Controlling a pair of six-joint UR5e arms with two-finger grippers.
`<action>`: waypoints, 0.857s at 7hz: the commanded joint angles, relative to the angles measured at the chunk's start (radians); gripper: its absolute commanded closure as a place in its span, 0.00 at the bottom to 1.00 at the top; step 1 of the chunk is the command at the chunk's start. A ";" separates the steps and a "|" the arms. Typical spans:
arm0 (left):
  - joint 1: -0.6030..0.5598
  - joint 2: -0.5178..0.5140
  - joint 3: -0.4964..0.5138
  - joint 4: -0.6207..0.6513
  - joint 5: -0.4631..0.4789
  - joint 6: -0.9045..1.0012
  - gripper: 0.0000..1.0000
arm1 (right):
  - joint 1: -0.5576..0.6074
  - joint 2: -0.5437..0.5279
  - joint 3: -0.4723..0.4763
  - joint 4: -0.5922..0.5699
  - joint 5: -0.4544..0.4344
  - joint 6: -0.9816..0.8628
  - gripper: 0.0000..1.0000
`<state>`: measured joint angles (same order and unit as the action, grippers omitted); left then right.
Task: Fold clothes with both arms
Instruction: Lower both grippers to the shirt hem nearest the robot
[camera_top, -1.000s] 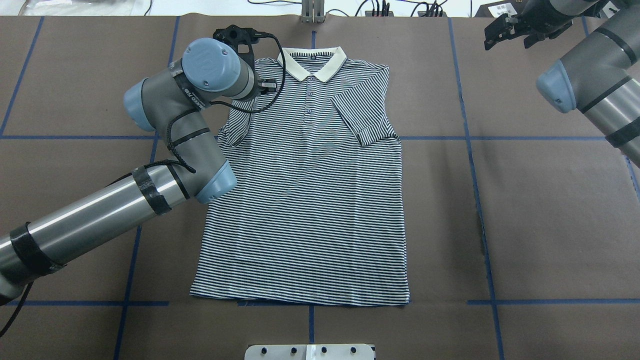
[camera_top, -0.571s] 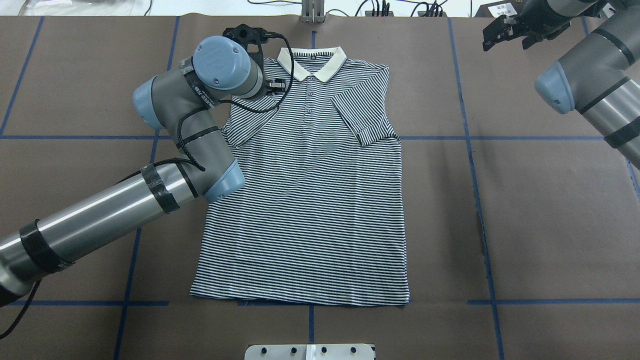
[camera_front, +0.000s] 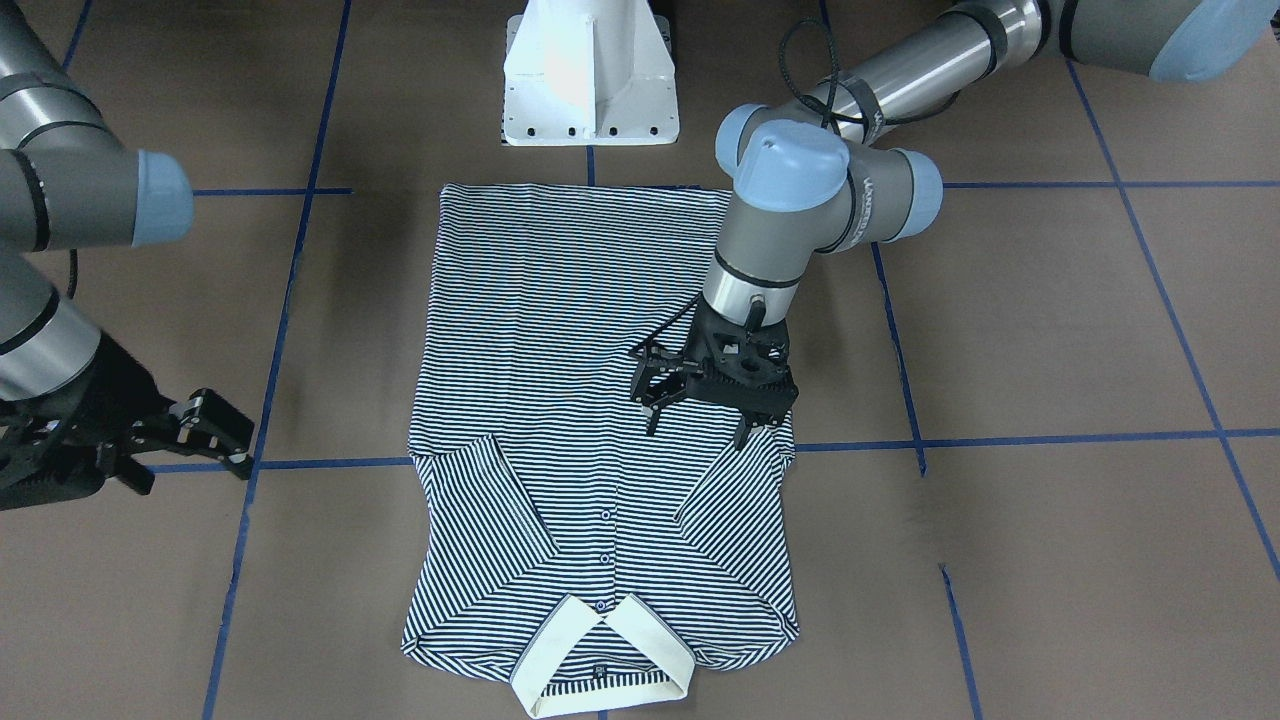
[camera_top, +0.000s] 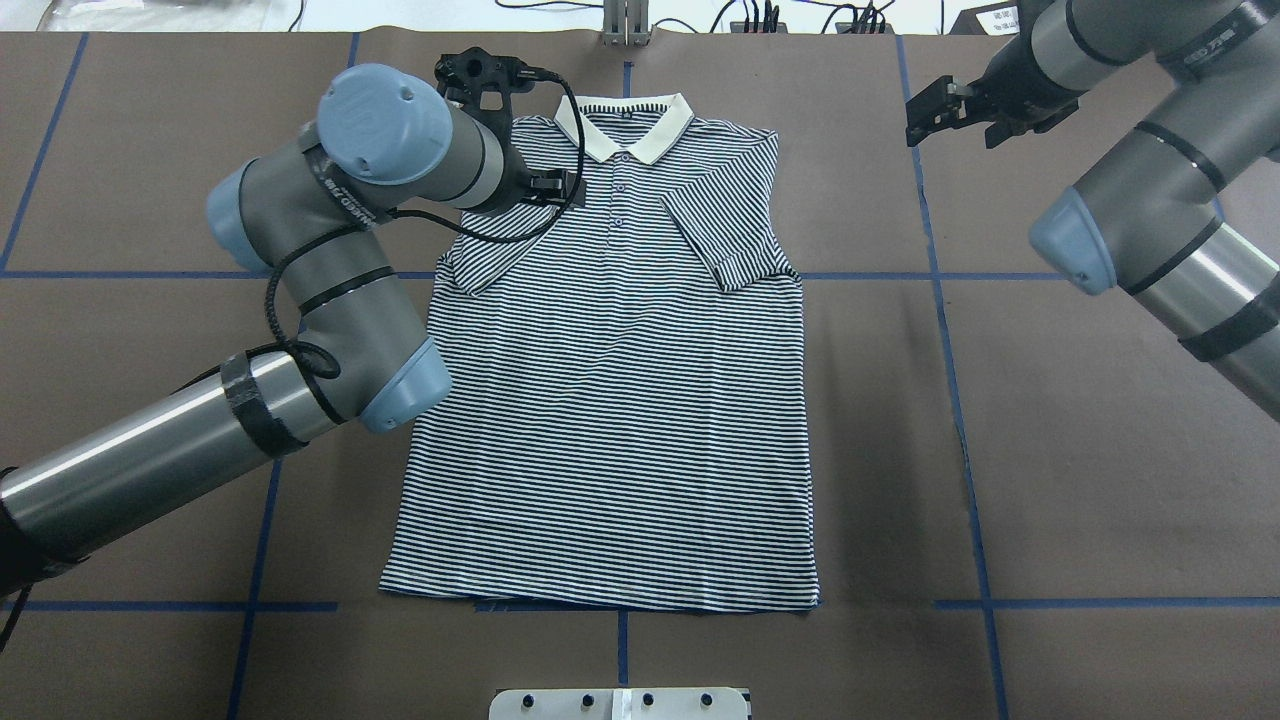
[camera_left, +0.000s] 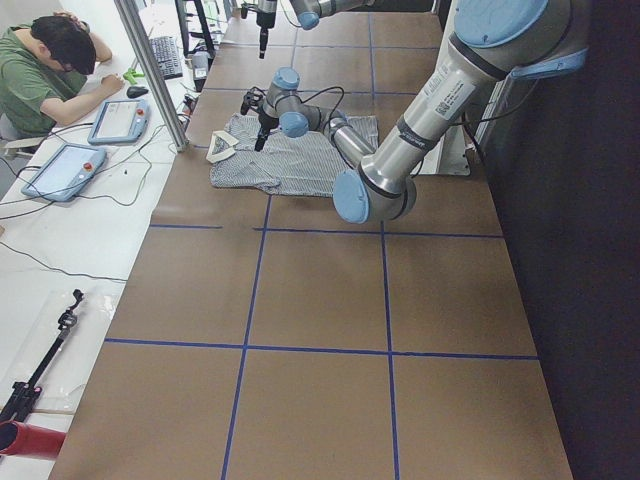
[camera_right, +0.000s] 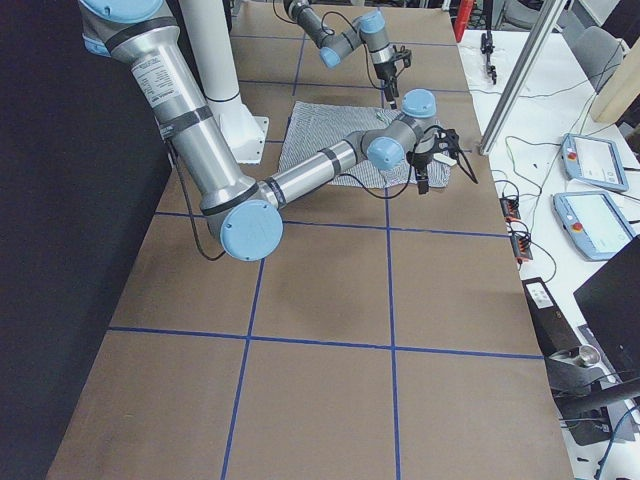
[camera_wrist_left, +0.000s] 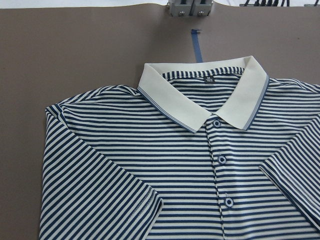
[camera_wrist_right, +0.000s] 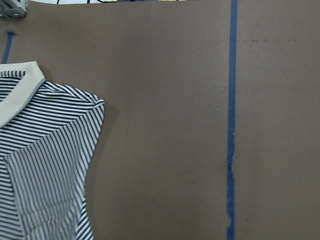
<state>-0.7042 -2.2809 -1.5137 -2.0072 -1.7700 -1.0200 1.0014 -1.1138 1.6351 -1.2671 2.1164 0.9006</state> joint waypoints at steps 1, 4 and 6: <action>0.040 0.150 -0.222 -0.010 -0.072 0.001 0.00 | -0.238 -0.139 0.275 -0.006 -0.173 0.308 0.00; 0.229 0.436 -0.492 -0.010 0.057 -0.118 0.00 | -0.660 -0.283 0.481 -0.011 -0.511 0.666 0.05; 0.369 0.509 -0.504 -0.010 0.122 -0.268 0.02 | -0.858 -0.308 0.505 -0.018 -0.691 0.808 0.19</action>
<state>-0.4173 -1.8192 -2.0026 -2.0171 -1.6956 -1.2174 0.2558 -1.4018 2.1264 -1.2810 1.5214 1.6435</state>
